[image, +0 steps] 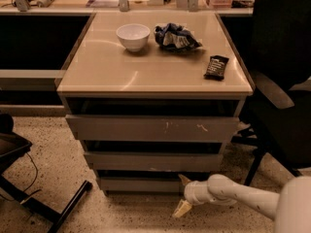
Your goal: Open bottom drawer
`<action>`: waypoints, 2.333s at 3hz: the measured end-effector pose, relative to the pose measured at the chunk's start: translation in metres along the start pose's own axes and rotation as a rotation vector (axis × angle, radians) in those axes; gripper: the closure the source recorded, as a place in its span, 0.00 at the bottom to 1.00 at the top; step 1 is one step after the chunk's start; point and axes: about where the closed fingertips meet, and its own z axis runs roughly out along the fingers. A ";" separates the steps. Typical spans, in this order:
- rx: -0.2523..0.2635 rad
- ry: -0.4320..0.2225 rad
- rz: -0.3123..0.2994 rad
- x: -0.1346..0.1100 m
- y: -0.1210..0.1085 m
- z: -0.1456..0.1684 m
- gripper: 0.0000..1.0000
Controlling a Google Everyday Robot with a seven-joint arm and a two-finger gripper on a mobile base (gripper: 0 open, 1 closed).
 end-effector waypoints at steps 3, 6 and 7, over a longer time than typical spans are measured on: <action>0.042 0.154 -0.067 -0.007 -0.019 0.063 0.00; 0.037 -0.072 0.015 0.018 -0.038 0.071 0.00; 0.060 -0.032 0.037 0.021 -0.052 0.092 0.00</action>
Offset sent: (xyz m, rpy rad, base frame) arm 0.0095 0.0169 -0.0303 -0.1217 0.0096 0.0024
